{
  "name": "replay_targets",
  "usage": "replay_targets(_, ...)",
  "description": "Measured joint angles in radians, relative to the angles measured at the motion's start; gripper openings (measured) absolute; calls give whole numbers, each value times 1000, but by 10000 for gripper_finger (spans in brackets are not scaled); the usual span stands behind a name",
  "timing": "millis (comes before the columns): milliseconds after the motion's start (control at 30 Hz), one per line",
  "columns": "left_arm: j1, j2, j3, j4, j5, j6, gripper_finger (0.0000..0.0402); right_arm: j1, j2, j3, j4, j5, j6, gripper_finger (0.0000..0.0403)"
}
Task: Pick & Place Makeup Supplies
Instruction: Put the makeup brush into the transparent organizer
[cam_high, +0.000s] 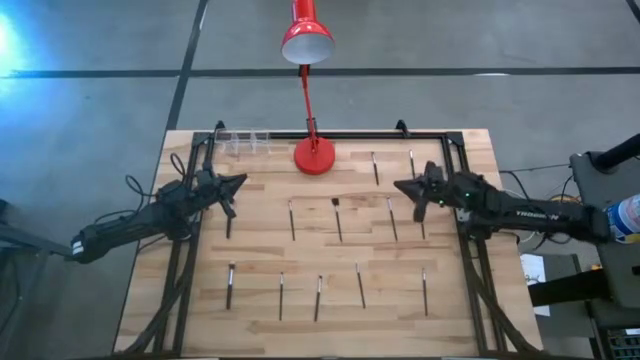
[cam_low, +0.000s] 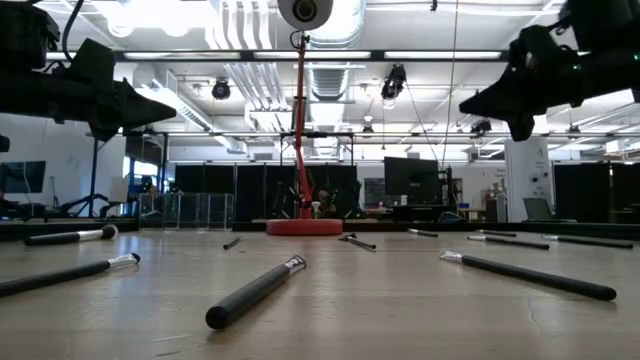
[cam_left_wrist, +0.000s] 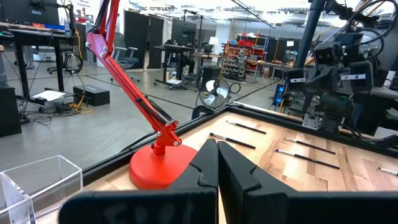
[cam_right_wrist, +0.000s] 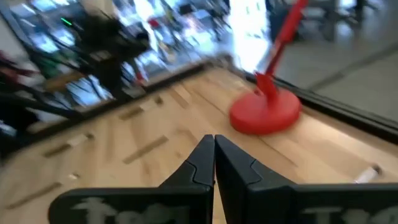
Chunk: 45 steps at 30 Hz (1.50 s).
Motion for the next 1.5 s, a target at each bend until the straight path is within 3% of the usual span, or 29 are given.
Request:
replay_targets(167,0,0,0,0,0,0,0,126,109,86,-160,202,77,8)
replay_targets(300,0,0,0,0,0,0,0,163,206,146,-325,281,203,8)
replay_targets(633,0,0,0,10,-1,-43,0,160,528,222,-461,285,483,12)
replay_targets(867,0,1,-1,28,-6,-47,0,117,712,279,-462,266,600,57)
replay_targets(1100,0,9,-1,34,4,-62,0,54,843,353,-461,232,610,94)
replay_targets(1500,0,20,-3,27,34,-70,0,27,1011,420,-470,234,632,79)
